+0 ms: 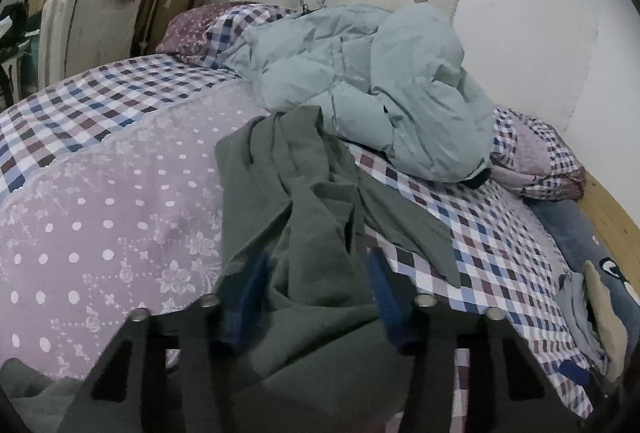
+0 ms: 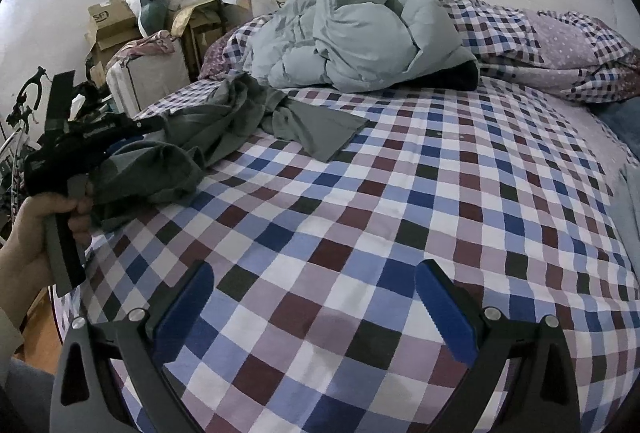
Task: Fold clothes
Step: 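Move the left gripper toward the crumpled grey-green T-shirt and lower it, then close the left gripper on the grey-green T-shirt while the right gripper approaches it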
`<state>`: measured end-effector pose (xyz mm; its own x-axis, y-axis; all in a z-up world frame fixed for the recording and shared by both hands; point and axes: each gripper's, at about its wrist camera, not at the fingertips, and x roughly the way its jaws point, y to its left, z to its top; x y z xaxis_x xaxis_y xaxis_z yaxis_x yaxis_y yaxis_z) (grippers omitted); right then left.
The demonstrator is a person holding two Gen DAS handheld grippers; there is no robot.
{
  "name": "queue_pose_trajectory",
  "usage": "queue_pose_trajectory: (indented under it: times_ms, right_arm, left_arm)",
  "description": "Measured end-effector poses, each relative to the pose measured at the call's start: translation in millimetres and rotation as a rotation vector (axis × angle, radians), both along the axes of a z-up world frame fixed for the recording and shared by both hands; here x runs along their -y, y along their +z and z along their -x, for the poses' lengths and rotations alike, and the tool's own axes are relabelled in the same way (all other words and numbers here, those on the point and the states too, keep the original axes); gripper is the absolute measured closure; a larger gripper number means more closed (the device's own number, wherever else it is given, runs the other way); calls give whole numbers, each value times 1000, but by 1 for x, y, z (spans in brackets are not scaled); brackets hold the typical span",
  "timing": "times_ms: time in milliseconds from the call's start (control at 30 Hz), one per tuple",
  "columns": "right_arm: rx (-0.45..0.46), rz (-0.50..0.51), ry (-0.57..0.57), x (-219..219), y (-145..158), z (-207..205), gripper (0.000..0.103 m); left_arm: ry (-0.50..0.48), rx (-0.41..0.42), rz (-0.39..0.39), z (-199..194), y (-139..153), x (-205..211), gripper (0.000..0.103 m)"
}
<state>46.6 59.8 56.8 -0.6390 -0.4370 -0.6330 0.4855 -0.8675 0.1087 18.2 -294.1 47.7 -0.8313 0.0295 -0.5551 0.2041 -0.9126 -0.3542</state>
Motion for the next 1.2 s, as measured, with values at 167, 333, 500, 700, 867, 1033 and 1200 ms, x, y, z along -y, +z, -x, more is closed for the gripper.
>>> queue_pose_trajectory:
  times_ms: [167,333,500,700,867,1033,1200]
  right_arm:
    - [3,-2,-10,-4,-1,1,0]
    - [2,1,-13,-6,0,2,0]
    - [-4,10,-11,-7,2,2,0]
    - [-8,44,-15,-13,7,3,0]
    - [-10,94,-16,-21,16,2,0]
    - [-27,134,-11,-31,28,1,0]
    - [-16,203,5,-46,38,3,0]
  left_arm:
    - [-4,-11,25,-5,5,-6,86]
    - [-41,-36,76,-13,15,-22,97]
    - [-76,-85,99,-30,29,-38,98]
    - [-131,-130,111,-56,43,-62,99]
    - [-221,-160,173,-76,52,-101,99]
    - [-351,-129,219,-103,44,-153,99]
    - [-444,-108,239,-132,36,-194,99]
